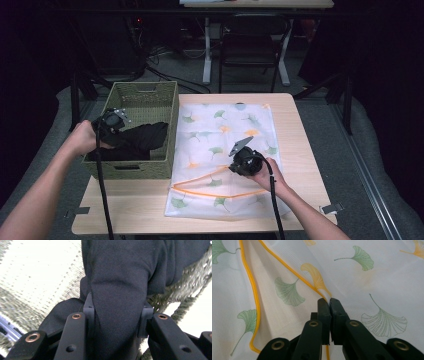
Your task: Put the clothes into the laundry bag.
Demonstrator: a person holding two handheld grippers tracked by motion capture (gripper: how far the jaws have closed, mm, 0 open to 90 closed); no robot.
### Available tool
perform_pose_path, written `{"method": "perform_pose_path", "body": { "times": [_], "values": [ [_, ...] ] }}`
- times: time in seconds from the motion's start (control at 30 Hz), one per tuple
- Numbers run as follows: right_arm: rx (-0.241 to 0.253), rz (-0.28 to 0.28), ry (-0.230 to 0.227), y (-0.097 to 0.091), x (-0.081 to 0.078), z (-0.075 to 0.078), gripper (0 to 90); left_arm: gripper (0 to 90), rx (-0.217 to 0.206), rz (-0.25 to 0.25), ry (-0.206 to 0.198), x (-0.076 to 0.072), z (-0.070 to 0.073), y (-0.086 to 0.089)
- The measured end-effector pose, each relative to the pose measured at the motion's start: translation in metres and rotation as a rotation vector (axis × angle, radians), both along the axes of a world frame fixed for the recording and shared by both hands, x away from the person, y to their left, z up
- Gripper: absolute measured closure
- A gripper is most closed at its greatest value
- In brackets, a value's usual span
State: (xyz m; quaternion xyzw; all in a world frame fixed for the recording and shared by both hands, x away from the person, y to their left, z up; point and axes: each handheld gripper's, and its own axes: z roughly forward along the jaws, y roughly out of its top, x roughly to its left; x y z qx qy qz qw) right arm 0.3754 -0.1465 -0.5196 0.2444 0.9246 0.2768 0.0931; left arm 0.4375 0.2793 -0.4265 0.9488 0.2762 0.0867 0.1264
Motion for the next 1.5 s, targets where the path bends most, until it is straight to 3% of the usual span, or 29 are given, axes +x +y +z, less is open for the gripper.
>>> {"method": "perform_pose_path", "body": {
  "times": [0.3, 0.4, 1.03, 1.5],
  "values": [
    [0.0, 0.0, 0.0, 0.0, 0.0, 0.0, 88.0, 64.2, 0.0, 0.018, -0.032, -0.002, 0.01, -0.003],
    [0.0, -0.002, 0.0, 0.0, 0.0, 0.0, 88.0, 64.3, -0.024, 0.032, -0.036, -0.003, 0.017, -0.003],
    [0.003, 0.005, -0.007, -0.001, 0.0, 0.0, 88.0, 64.5, 0.031, 0.061, -0.11, -0.021, 0.067, -0.016],
    [0.01, 0.0, -0.007, -0.001, 0.0, 0.0, 88.0, 64.6, 0.058, 0.048, -0.123, -0.038, 0.092, -0.034]
  ]
}}
